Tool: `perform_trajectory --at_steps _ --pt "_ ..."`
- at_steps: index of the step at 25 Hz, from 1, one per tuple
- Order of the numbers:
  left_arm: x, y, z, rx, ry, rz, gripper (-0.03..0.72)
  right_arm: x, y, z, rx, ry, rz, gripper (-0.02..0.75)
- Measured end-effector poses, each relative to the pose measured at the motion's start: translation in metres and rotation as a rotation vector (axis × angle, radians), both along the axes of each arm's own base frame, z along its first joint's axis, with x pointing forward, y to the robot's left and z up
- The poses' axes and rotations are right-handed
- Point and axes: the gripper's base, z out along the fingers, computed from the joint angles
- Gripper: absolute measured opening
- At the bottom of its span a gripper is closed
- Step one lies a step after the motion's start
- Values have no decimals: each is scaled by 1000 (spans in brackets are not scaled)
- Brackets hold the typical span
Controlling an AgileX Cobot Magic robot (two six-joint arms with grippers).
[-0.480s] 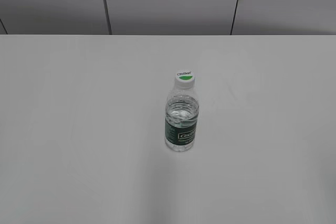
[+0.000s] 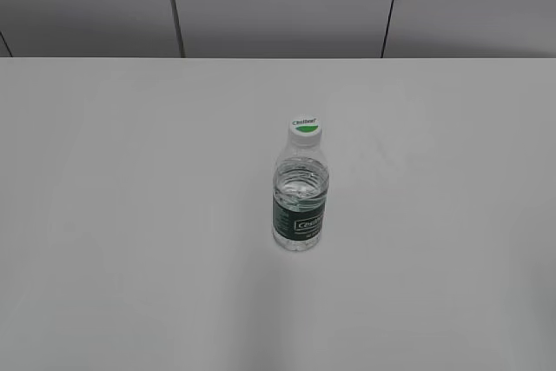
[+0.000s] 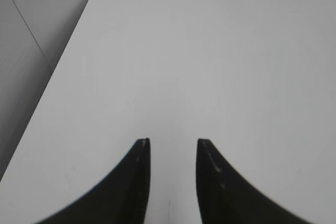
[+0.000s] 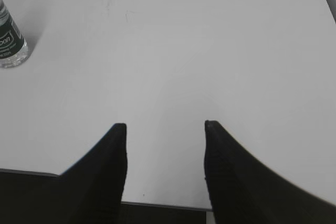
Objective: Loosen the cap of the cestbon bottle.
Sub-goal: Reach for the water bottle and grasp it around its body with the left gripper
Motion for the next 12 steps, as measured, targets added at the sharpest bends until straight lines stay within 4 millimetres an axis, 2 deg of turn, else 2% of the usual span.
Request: perform_trajectory --at_steps 12 --pt "0 0 0 4 0 3 242 0 0 0 0 0 0 375"
